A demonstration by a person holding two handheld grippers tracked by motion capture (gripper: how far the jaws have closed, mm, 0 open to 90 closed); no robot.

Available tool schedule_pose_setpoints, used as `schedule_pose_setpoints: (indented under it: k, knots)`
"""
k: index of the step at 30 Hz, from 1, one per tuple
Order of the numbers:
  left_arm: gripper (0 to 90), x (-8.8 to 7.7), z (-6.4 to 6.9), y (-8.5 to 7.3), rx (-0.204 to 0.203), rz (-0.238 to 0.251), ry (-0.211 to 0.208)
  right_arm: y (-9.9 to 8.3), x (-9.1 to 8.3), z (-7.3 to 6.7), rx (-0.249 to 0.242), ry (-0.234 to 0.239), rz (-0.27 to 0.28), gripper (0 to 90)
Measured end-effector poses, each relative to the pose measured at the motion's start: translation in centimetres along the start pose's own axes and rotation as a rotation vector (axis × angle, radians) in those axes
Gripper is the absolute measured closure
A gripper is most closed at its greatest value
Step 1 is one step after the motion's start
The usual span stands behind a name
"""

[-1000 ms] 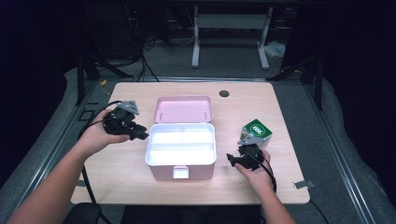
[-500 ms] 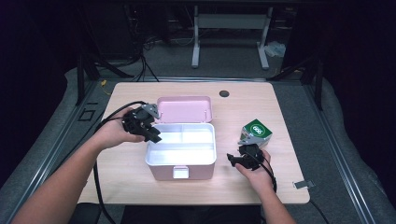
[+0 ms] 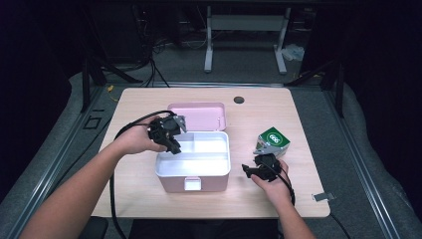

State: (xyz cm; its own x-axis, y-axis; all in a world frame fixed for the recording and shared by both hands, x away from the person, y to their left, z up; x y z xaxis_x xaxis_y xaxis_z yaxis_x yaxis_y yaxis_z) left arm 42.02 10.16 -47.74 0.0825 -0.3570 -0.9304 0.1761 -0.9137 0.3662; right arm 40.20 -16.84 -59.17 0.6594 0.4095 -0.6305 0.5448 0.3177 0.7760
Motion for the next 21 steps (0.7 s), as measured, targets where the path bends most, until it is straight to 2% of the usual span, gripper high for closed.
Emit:
schedule_pose_setpoints:
  k: [6, 9, 21]
  knots:
    - [78.8, 0.8, 0.5, 0.9, 0.046, -0.053, -0.016, 0.0, 0.0, 0.1, 0.000, -0.001, 0.002, 38.1]
    - [78.9, 1.2, 0.5, 1.2, 0.066, -0.081, -0.010, 0.0, 0.0, 0.1, 0.001, 0.002, 0.001, 38.2]
    - [85.3, 2.6, 0.7, 1.6, 0.100, -0.166, -0.024, -0.1, 0.0, 0.1, 0.006, 0.004, 0.004, 38.3]
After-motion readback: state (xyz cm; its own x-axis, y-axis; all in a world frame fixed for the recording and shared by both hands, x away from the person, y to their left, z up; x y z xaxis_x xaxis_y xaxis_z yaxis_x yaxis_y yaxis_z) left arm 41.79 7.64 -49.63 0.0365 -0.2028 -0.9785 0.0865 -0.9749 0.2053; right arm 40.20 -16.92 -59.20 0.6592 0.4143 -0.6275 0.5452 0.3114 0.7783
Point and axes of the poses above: each handheld gripper's, and its own axes: x roughly forward along the jaws, y roughly out of its top, z roughly to its right, the point moved 8 cm from there along x, roughly forward along the jaws, and after that the axes turned 5 degrees about z, right-handed, at the moved point
